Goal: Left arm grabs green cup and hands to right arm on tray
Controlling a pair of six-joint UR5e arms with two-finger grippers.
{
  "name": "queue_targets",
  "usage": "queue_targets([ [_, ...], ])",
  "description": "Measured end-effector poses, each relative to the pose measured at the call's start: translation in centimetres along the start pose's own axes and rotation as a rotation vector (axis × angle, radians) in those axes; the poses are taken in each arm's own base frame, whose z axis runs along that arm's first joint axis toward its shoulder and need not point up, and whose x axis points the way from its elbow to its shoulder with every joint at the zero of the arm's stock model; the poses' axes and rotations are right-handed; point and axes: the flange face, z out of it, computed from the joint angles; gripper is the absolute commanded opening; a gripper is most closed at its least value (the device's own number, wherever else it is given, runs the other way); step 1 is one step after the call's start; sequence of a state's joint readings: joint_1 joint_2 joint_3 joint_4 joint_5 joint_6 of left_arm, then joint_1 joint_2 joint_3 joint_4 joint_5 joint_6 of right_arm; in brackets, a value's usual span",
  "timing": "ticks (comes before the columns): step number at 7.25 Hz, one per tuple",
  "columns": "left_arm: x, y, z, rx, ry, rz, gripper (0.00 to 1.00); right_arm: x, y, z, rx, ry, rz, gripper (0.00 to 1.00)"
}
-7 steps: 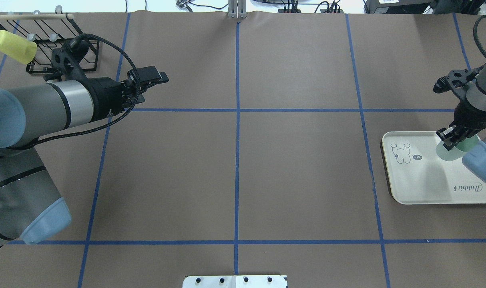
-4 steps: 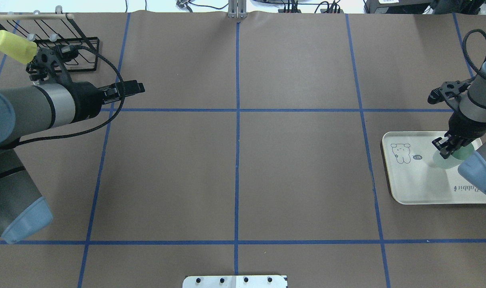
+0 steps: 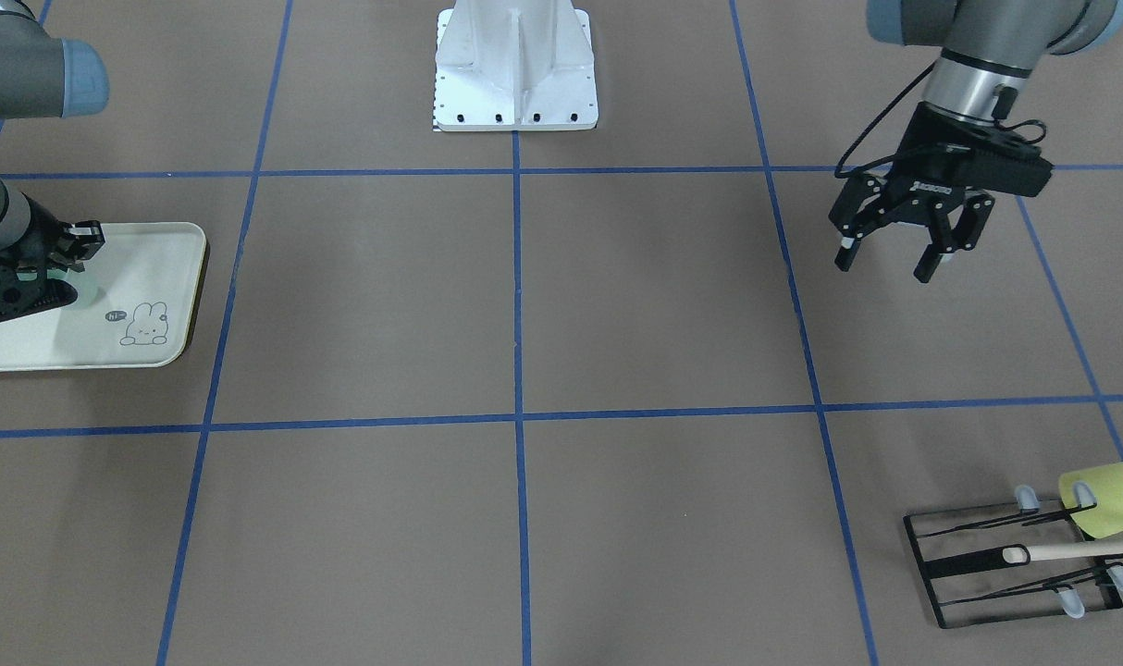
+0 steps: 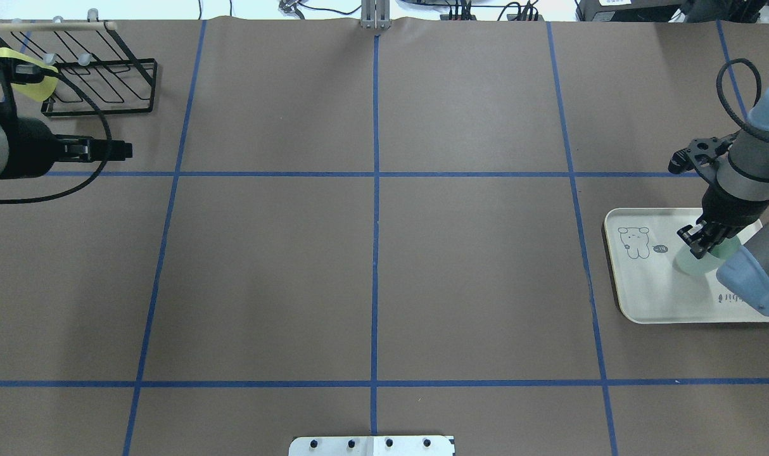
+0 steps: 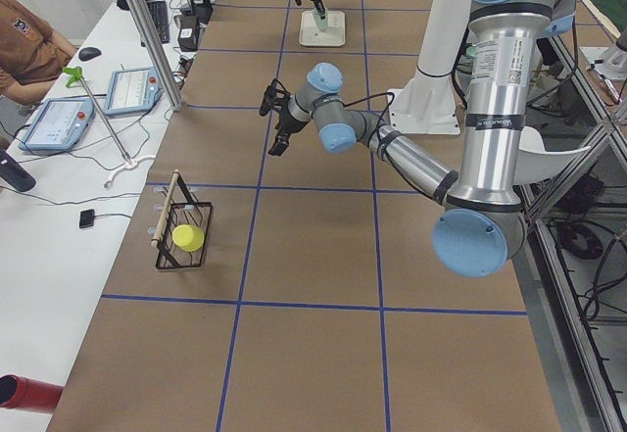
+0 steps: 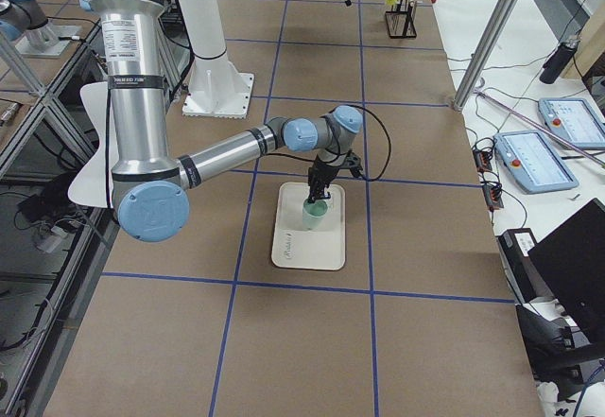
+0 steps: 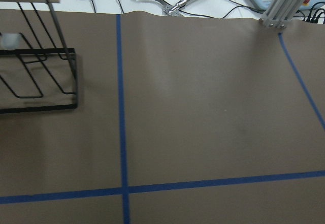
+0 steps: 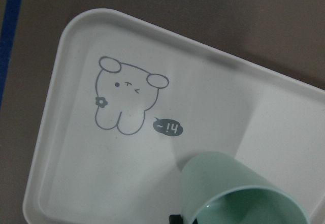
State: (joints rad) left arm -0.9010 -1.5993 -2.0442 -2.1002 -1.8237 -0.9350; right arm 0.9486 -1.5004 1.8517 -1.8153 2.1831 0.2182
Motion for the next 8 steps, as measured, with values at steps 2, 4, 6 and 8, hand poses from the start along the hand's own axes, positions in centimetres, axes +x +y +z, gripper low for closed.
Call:
queue_targets([
  [2,-4.8,0.1,-1.5,-0.041,-0.03,0.063,1.0,-0.3,-0.2,-0.1,0.003,-0.002,-0.006,1.0],
  [4,-8.2,-0.6,-3.0,-0.062,-0.036,0.106,1.0,0.3,-0.3,-3.5,0.066,-0.021,0.011,1.0],
  [6,-9.7,-0.8,-3.2,-0.07,-0.049,0.104,1.0,3.6,0.3,-8.7,0.161,-0.064,0.081,1.0],
  [8,-14.0,-0.5,-4.2,-0.087,-0.111,0.218,1.0,8.1,1.1,-13.2,0.256,-0.07,0.16,1.0],
])
